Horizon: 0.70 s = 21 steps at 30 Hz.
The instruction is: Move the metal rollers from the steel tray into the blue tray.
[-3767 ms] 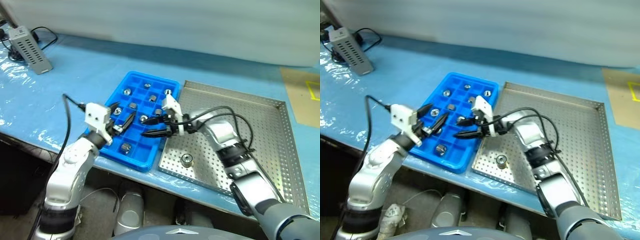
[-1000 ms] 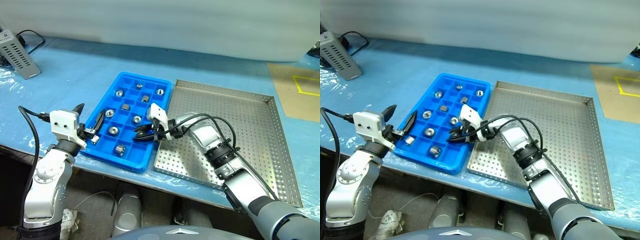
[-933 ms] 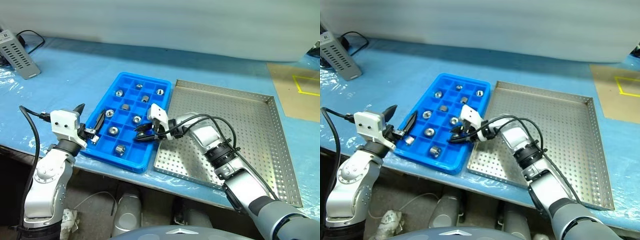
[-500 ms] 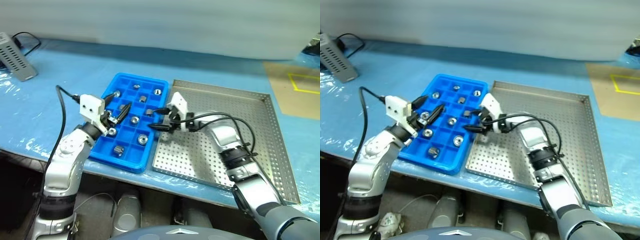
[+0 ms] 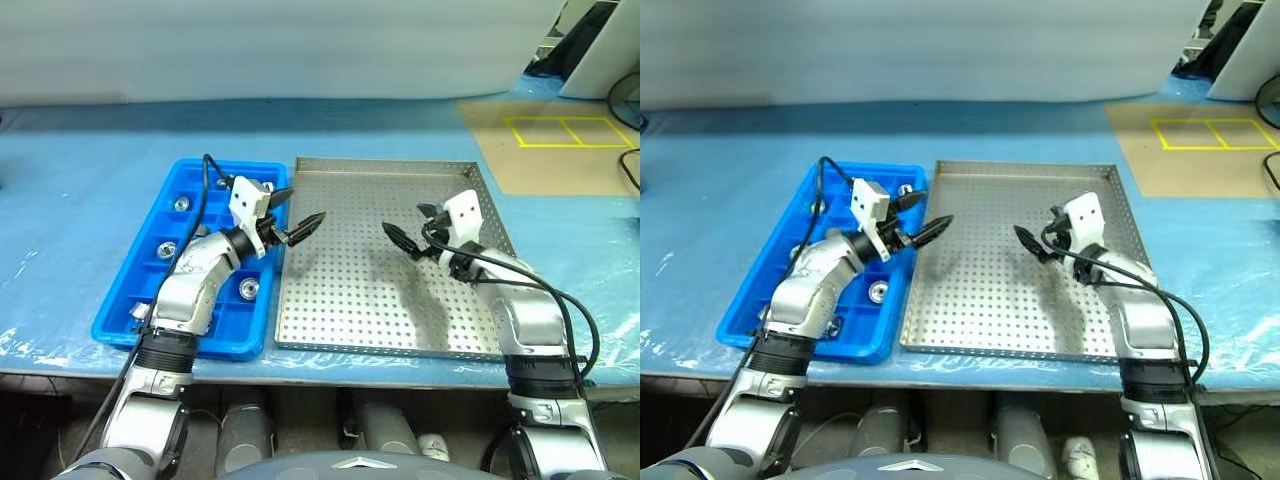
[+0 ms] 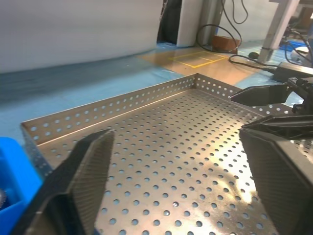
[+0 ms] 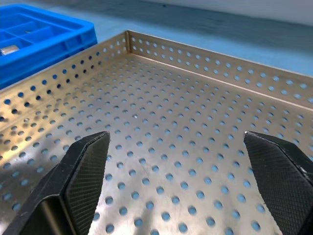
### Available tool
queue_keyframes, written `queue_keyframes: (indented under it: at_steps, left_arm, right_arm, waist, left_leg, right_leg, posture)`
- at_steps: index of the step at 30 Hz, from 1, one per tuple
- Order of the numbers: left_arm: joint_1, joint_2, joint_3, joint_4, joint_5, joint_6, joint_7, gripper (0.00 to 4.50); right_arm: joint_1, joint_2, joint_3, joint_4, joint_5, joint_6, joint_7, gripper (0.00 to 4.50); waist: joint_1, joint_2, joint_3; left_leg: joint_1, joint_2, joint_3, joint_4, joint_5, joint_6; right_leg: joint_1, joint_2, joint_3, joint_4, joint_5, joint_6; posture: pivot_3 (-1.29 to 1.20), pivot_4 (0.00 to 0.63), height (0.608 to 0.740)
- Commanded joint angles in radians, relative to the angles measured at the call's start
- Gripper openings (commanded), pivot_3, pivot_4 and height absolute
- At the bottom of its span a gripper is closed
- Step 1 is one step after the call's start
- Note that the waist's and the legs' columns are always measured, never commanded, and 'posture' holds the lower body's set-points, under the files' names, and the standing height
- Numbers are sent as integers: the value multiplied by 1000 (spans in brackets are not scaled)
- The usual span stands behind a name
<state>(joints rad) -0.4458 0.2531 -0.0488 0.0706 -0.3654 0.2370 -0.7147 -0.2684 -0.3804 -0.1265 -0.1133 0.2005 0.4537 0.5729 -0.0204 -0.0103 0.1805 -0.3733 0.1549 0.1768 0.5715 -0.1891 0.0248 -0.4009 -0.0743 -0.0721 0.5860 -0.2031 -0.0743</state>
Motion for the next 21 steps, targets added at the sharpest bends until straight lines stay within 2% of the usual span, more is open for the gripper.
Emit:
queue_keyframes:
  at_steps: [1, 11, 21]
  left_arm:
    - [3, 6, -3, -13, 17, -20, -2, 4474]
    - [44, -20, -12, -31, 72, -57, 45, 4474]
    - [65, -25, -27, -47, 96, -74, 65, 4474]
  right_arm:
    - [-1, 15, -20, -64, 32, -57, -22, 4500]
    - [-97, 32, 20, 58, 0, -160, -57, 4500]
    - [-120, 39, 45, 105, -4, -209, -61, 4500]
  waist:
    - [0, 0, 0]
    - [4, 0, 0]
    - [6, 0, 0]
  left_leg:
    - [0, 0, 0, 0, 0, 0]
    - [-1, 0, 0, 1, -1, 2]
    - [-2, 0, 0, 1, 1, 6]
  right_leg:
    - [0, 0, 0, 0, 0, 0]
    - [1, 0, 0, -1, 0, 0]
    - [0, 0, 0, -1, 0, 0]
  posture:
    - [-289, 150, 740]
    - [-243, 150, 740]
    - [-230, 150, 740]
